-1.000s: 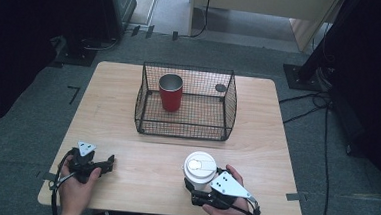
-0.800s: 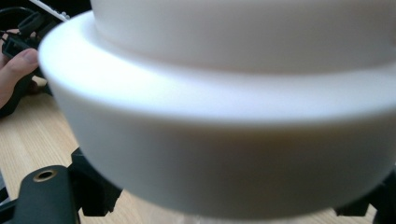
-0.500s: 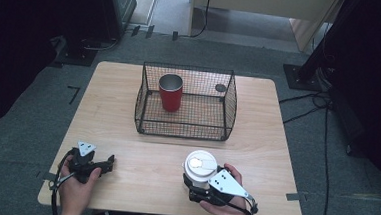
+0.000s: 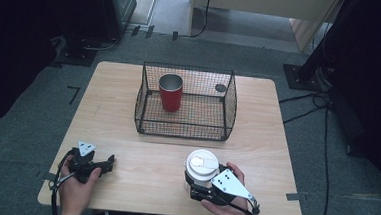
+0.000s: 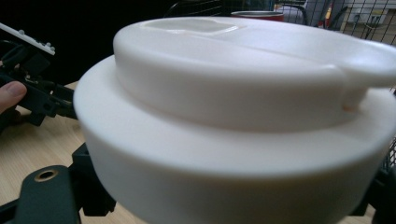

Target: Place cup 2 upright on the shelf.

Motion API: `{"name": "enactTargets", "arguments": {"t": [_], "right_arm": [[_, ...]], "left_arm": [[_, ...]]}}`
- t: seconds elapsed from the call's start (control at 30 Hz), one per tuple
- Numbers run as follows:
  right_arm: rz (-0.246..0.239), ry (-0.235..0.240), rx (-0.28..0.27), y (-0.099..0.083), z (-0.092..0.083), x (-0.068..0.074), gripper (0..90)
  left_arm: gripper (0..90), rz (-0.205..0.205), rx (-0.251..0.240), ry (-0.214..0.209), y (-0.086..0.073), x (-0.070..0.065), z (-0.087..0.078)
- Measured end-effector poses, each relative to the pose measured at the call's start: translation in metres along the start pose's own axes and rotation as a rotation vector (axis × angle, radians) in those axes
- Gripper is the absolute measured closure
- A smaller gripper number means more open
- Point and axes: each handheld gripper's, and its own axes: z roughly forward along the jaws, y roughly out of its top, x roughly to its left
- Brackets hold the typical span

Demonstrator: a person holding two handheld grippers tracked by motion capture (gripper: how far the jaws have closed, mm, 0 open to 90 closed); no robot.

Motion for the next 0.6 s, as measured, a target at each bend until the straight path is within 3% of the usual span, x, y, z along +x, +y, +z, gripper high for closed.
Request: {"name": "enactTargets", "arguments": {"t": [0.6], "right_arm": [[0.014, -0.046, -0.083, 0.027, 0.002, -0.005, 16.1]], "left_arm": [[6.4, 0.0, 0.0, 0.0, 0.0, 0.0, 0.0]]}}
